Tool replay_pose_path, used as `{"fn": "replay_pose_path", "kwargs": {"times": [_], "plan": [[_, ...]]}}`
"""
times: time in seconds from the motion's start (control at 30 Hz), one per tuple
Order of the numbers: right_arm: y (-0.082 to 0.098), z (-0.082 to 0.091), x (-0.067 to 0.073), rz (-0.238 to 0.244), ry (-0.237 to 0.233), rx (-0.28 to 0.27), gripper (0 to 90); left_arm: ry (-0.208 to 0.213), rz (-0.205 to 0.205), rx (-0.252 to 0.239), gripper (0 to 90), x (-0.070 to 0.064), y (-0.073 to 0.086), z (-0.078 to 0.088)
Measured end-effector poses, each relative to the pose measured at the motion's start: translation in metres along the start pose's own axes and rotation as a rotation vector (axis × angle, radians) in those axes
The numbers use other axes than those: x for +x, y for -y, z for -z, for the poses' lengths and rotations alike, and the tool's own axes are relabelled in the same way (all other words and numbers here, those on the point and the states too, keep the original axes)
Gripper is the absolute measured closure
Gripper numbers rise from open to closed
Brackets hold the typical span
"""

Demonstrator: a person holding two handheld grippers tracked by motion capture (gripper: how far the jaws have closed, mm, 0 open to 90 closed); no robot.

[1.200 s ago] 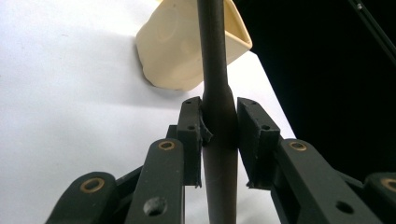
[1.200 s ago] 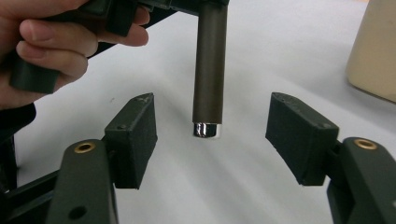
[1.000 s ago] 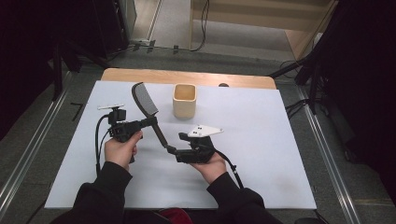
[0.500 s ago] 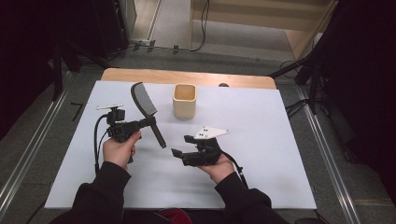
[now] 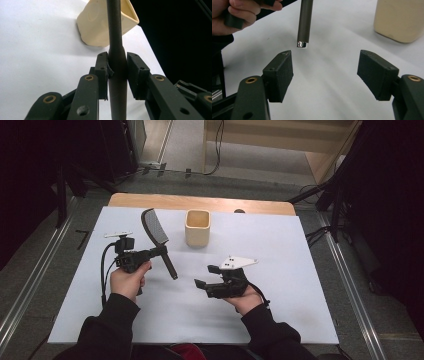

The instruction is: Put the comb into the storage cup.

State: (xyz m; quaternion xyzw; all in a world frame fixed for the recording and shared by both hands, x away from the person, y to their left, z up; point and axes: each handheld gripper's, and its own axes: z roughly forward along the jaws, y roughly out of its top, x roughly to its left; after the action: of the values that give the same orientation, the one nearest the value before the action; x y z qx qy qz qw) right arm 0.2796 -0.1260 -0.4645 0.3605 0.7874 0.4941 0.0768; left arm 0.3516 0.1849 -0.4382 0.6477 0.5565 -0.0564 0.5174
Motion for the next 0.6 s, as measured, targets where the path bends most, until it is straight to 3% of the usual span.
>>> {"fn": "replay_pose_path", "kwargs": {"times": [0.6], "plan": [[0.014,0.026,-0.015,0.013,0.001,0.009,26.5,0.019,-0.008,0.008,72.7,0.000,0.000,0.000]]}}
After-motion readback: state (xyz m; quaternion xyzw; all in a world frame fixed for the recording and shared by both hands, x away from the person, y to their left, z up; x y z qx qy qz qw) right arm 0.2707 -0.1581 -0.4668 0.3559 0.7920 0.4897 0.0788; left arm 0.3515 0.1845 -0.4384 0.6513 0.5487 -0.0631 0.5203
